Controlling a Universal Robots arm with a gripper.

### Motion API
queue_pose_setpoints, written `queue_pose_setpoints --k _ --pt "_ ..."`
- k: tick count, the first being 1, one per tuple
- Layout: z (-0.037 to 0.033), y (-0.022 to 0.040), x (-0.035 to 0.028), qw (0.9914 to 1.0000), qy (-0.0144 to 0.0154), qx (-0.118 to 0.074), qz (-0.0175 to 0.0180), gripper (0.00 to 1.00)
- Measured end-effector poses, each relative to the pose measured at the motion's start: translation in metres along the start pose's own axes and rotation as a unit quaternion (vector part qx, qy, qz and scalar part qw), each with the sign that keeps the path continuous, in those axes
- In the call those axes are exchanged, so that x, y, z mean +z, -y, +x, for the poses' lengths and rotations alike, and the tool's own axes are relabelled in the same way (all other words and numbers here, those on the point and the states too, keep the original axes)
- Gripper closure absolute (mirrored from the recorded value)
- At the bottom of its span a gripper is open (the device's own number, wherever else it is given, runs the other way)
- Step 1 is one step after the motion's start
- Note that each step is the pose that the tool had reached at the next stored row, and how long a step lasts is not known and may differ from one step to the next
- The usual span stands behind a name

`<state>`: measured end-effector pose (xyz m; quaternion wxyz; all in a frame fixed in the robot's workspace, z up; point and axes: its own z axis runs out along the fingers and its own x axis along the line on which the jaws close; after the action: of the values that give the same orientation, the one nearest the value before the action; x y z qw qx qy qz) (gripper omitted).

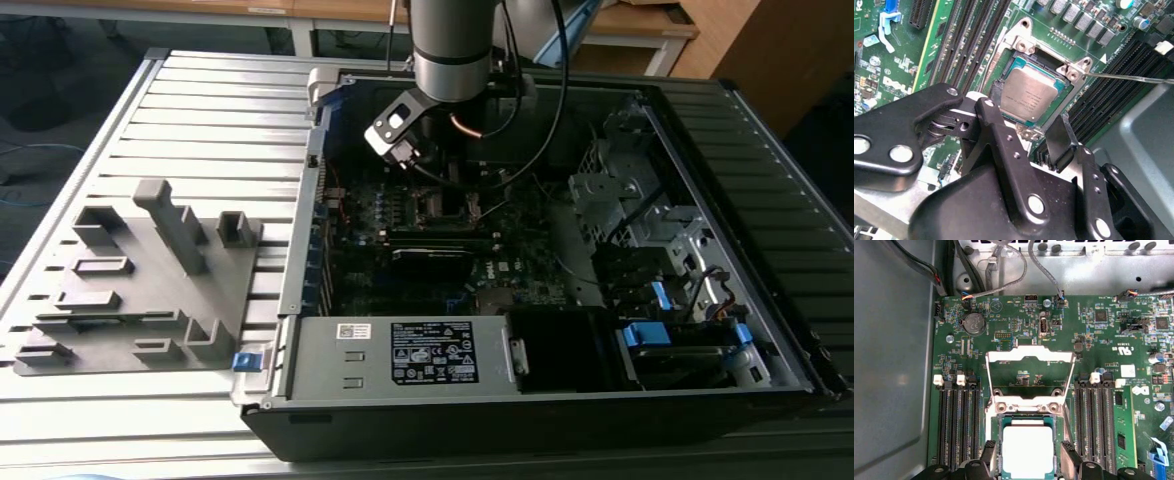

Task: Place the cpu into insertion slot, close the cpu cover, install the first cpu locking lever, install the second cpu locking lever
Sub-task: 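Place the cpu into insertion slot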

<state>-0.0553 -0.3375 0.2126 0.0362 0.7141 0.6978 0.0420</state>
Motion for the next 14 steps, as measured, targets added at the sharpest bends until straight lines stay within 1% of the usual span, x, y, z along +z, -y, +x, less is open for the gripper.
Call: queue_pose_setpoints --k 6,8,9,11,12,14 --pt "0.0 0.0 -0.0002 1.0 0.0 0.0 0.0 0.4" --pt "0.0 0.0 -0.0003 1.0 0.0 0.0 0.0 0.53" --pt "0.0 0.0 -0.0003 1.0 0.0 0.0 0.0 0.53" --pt "0.0 0.0 -0.0003 1.0 0.0 0.0 0.0 0.64" --pt "0.0 0.0 -0.0004 1.0 0.0 0.0 0.0 0.64" --pt "0.0 0.0 -0.0004 1.0 0.0 0.0 0.0 0.76"
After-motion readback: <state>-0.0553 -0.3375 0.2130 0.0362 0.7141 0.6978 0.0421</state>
